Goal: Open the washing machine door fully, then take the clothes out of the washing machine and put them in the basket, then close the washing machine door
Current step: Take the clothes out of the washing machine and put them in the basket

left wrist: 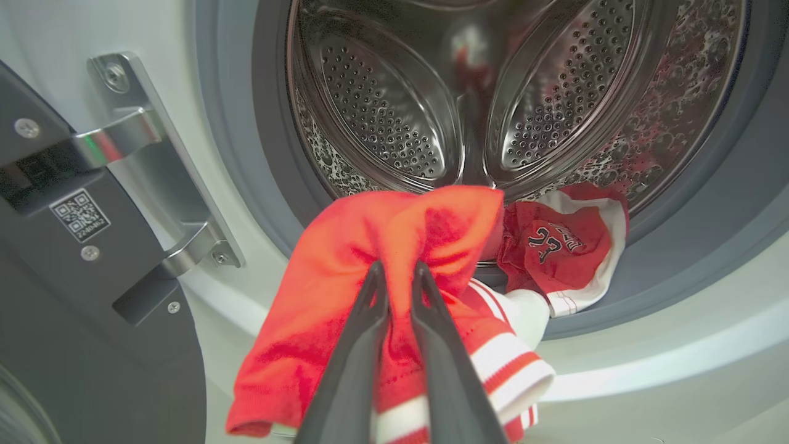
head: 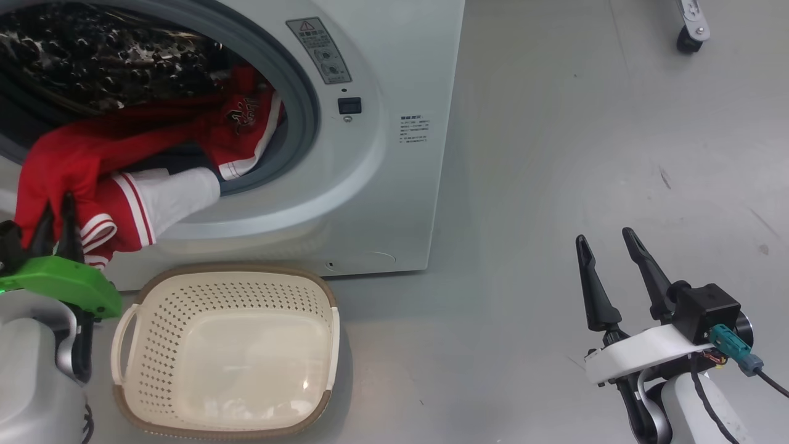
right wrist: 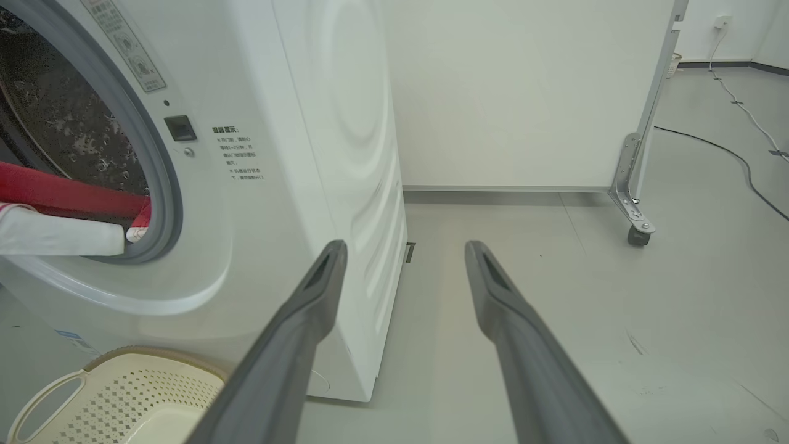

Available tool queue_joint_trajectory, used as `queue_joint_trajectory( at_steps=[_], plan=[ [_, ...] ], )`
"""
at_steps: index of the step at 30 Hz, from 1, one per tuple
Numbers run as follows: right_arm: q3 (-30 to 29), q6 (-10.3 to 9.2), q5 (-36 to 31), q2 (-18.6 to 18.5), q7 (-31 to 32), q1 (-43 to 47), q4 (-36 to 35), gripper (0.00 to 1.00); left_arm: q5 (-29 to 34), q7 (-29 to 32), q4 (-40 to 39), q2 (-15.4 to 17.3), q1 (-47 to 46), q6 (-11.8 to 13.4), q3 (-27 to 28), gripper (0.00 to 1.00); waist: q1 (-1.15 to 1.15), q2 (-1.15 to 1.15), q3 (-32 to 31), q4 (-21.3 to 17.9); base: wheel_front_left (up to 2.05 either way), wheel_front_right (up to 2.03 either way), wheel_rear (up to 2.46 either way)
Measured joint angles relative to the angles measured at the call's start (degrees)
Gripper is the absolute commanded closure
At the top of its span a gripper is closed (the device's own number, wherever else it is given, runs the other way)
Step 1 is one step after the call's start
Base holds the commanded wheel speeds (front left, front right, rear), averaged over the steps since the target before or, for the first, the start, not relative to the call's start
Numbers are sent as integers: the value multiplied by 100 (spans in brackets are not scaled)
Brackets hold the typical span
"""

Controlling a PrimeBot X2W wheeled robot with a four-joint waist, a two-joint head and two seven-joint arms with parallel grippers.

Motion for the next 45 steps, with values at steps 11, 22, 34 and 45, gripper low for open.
queue_joint_trajectory(
  at_steps=[11, 22, 34, 45],
  plan=[
    [-29, 10, 0, -41, 0, 222, -2, 0, 64, -12, -987, -197, 419, -77, 114, 100, 0, 0, -335, 319, 0, 0, 0],
    [25, 52, 0, -54, 0, 314, -18, 0, 221, -31, -2591, -261, 716, -77, 625, 100, 0, 0, -513, 475, 0, 0, 0],
    [54, 69, 0, -40, 0, 325, -33, 0, 479, -31, -3619, -477, 1057, -102, 789, 100, 0, 0, -497, 441, 0, 0, 0],
    [53, 68, 0, -26, 0, 325, -60, 0, 535, -56, -3791, -597, 1463, -187, 694, 100, 0, 0, -446, 406, 0, 0, 0]
  ],
)
